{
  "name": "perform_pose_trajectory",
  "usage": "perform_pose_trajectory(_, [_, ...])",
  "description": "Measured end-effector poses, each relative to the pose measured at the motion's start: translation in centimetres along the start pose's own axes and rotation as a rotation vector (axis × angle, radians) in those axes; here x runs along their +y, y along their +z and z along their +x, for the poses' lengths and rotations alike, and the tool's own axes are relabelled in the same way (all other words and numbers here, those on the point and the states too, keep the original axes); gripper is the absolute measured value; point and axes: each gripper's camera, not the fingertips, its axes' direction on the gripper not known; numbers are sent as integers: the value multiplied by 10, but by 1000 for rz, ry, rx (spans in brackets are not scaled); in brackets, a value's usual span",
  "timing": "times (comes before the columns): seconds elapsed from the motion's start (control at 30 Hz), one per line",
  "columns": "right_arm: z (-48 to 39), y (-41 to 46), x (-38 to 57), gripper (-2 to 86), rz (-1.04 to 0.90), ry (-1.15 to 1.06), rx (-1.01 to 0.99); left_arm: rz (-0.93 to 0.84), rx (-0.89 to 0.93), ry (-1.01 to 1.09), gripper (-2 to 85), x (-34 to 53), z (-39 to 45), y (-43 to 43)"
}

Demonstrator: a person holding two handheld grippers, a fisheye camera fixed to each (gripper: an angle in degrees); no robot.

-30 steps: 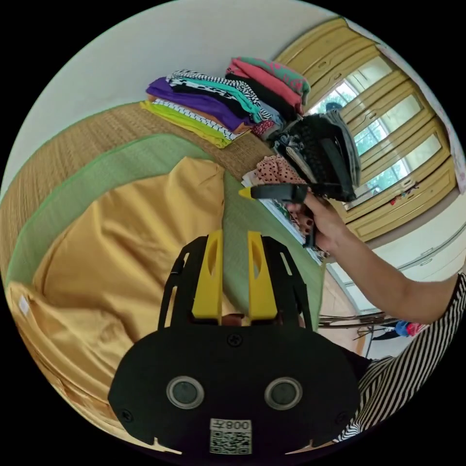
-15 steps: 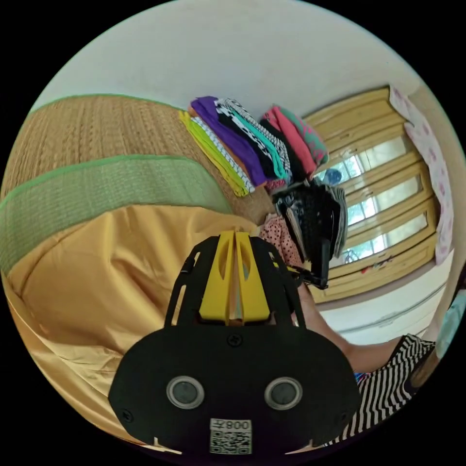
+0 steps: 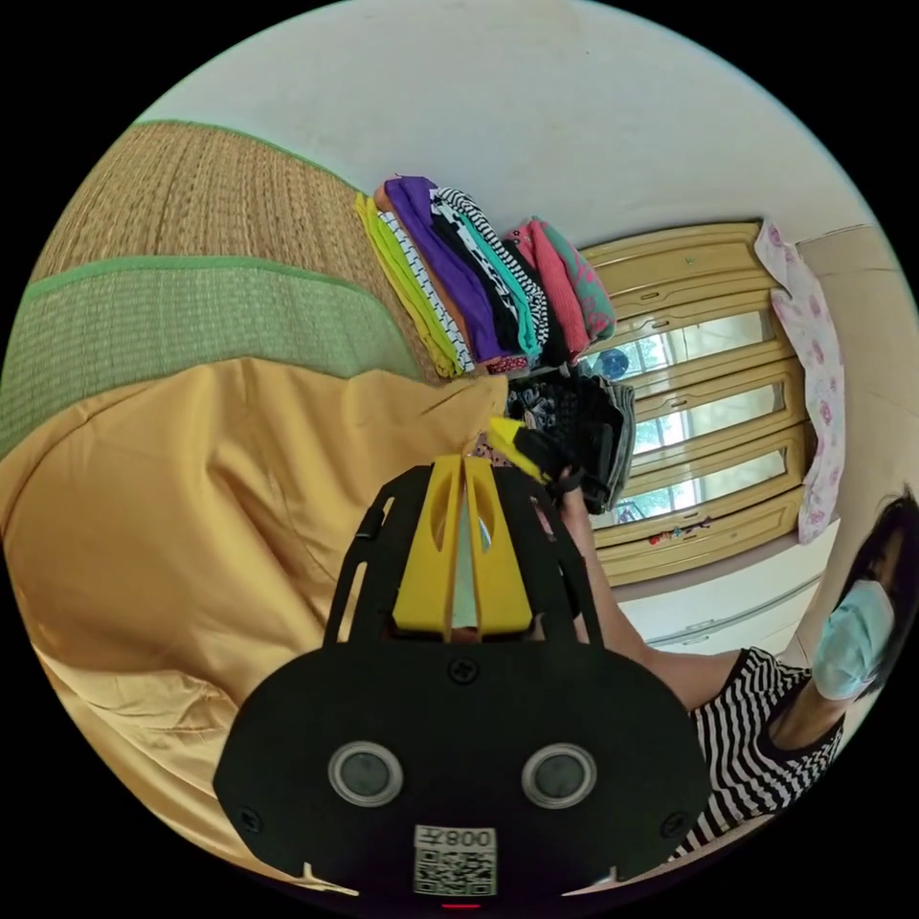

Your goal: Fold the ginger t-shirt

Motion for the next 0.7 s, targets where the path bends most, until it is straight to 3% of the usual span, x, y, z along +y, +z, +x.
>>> perform_pose_trajectory(0.13, [-46,-14,-46,3,-125,-114,49,-82,15,43,18,-7,12,14])
perform_pose_trajectory(0.2, [-60,-10,-61,2,-197,-141,187,-157,-42,54,30,-8,16,26])
perform_pose_trajectory(0.27, [-60,1,-71,2,-256,-117,475,-229,-87,71,46,-3,21,37])
perform_pose_trajectory(0.33, [-57,8,-71,1,-279,-78,585,-212,-108,87,53,4,28,34])
perform_pose_trajectory(0.5, [-74,46,-38,1,-272,-155,576,-108,-85,116,49,29,45,-1])
perform_pose_trajectory(0.67, [-42,147,4,2,-505,-132,621,33,-113,109,40,97,63,-80])
perform_pose_trajectory(0.7, [-42,147,6,2,-468,-140,614,56,-125,96,40,107,63,-92])
